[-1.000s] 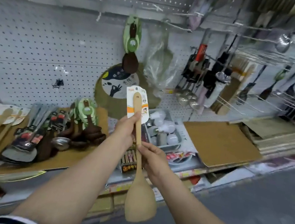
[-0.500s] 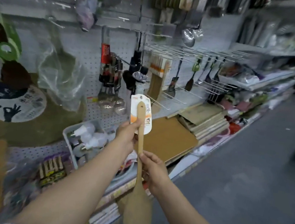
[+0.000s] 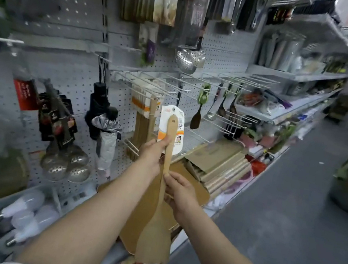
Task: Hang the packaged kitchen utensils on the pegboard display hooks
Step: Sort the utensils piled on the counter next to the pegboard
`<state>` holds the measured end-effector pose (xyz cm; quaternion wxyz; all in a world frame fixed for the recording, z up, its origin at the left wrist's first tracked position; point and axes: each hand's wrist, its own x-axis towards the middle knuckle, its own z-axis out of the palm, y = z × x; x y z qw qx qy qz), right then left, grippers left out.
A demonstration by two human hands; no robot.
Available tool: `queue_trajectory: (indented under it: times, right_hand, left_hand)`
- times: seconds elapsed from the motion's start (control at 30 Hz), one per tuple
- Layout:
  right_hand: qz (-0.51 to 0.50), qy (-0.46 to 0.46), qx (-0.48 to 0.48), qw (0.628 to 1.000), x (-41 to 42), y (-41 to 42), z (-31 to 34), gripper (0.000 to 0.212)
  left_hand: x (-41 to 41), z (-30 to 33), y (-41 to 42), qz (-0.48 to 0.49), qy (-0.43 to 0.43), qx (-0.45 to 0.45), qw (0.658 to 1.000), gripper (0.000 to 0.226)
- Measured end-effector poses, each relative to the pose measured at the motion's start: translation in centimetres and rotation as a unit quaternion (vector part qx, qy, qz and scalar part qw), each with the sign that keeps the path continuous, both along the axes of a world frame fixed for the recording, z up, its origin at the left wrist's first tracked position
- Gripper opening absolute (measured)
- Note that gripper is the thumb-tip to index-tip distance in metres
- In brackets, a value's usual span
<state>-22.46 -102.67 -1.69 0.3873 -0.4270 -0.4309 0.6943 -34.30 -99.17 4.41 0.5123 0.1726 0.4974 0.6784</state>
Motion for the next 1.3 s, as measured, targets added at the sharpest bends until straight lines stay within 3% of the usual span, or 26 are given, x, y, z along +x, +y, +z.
queue_trajectory:
  times: [0.13, 0.53, 0.73, 1.3]
  right_hand:
    - [0.015, 0.021, -0.010, 1.000, 0.1, 4.3, 0.1, 0.008]
    - [0.142, 0.014, -0.017, 0.990, 0.5, 13.7, -0.5, 0.004]
    - [0.182, 0.022, -0.044, 0.982, 0.1, 15.6, -1.2, 0.007]
    - [0.237, 0.031, -0.068, 0.969, -9.0, 18.8, -1.4, 0.012]
  left_hand:
    - [0.4, 0.3, 3.8, 0.011, -0.007, 0.004, 1.000, 0.046]
    - [1.1, 0.4, 9.7, 0.127, -0.009, 0.007, 0.992, 0.031]
    - [0.9, 0.0, 10.3, 0.149, 0.018, -0.001, 0.989, 0.018]
    - [-7.7, -1.1, 13.8, 0.191, 0.068, -0.033, 0.979, 0.024]
